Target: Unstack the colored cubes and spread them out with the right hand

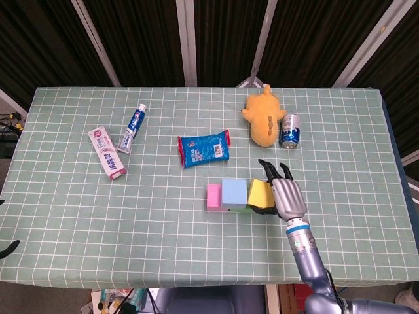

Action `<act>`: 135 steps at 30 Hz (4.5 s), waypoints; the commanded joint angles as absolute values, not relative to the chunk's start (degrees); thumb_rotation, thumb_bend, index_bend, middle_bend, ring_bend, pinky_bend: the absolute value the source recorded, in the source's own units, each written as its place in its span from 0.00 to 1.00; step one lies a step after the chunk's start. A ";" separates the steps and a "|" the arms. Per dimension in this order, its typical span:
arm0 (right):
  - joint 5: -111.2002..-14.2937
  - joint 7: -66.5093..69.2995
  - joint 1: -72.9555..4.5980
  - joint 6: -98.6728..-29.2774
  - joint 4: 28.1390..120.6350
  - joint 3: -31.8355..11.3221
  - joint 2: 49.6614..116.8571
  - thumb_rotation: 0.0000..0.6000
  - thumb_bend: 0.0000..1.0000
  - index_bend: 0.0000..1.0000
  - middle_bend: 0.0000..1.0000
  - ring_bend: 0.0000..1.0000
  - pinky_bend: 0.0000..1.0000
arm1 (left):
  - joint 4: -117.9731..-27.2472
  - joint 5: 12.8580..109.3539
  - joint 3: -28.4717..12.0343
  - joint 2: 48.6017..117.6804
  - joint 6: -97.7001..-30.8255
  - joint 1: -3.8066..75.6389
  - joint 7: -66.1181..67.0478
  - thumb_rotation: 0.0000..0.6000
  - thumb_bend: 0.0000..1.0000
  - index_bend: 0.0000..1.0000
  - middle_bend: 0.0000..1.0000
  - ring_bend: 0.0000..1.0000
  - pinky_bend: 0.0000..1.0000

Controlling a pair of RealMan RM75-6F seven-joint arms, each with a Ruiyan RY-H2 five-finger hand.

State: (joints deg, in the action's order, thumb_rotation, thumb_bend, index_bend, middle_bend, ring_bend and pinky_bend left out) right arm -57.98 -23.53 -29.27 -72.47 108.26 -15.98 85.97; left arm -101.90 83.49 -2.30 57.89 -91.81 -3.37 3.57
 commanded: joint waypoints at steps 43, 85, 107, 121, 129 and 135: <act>-49.39 -35.78 -50.43 -76.42 72.17 -29.35 111.56 1.00 0.22 0.13 0.16 0.56 0.07 | -101.26 81.27 -3.49 58.58 -90.19 -2.11 3.98 1.00 0.10 0.22 0.00 0.00 0.00; -43.43 -36.25 -34.07 -68.78 119.88 -19.51 75.15 1.00 0.11 0.00 0.00 0.14 0.00 | -101.33 81.65 -3.20 58.20 -90.83 -2.58 3.19 1.00 0.10 0.22 0.00 0.00 0.00; -50.72 -22.55 -29.42 -67.93 108.27 -11.32 80.22 1.00 0.11 0.00 0.00 0.20 0.00 | -101.24 81.26 -3.33 58.02 -90.75 -2.66 2.66 1.00 0.10 0.22 0.00 0.00 0.00; -50.03 -21.95 -30.58 -66.78 101.99 -10.92 84.87 1.00 0.11 0.00 0.00 0.21 0.00 | -101.12 80.82 -3.42 57.97 -90.50 -2.59 2.89 1.00 0.10 0.22 0.00 0.00 0.00; -50.20 -22.16 -30.93 -66.73 99.63 -10.71 86.39 1.00 0.12 0.00 0.02 0.32 0.00 | -101.03 80.82 -3.48 57.83 -90.84 -2.78 2.52 1.00 0.11 0.23 0.00 0.00 0.00; -51.69 -21.59 -30.86 -68.37 97.78 -11.25 88.10 1.00 0.19 0.13 0.14 0.50 0.08 | -100.99 80.89 -3.41 57.80 -90.74 -2.77 2.52 1.00 0.12 0.23 0.00 0.00 0.00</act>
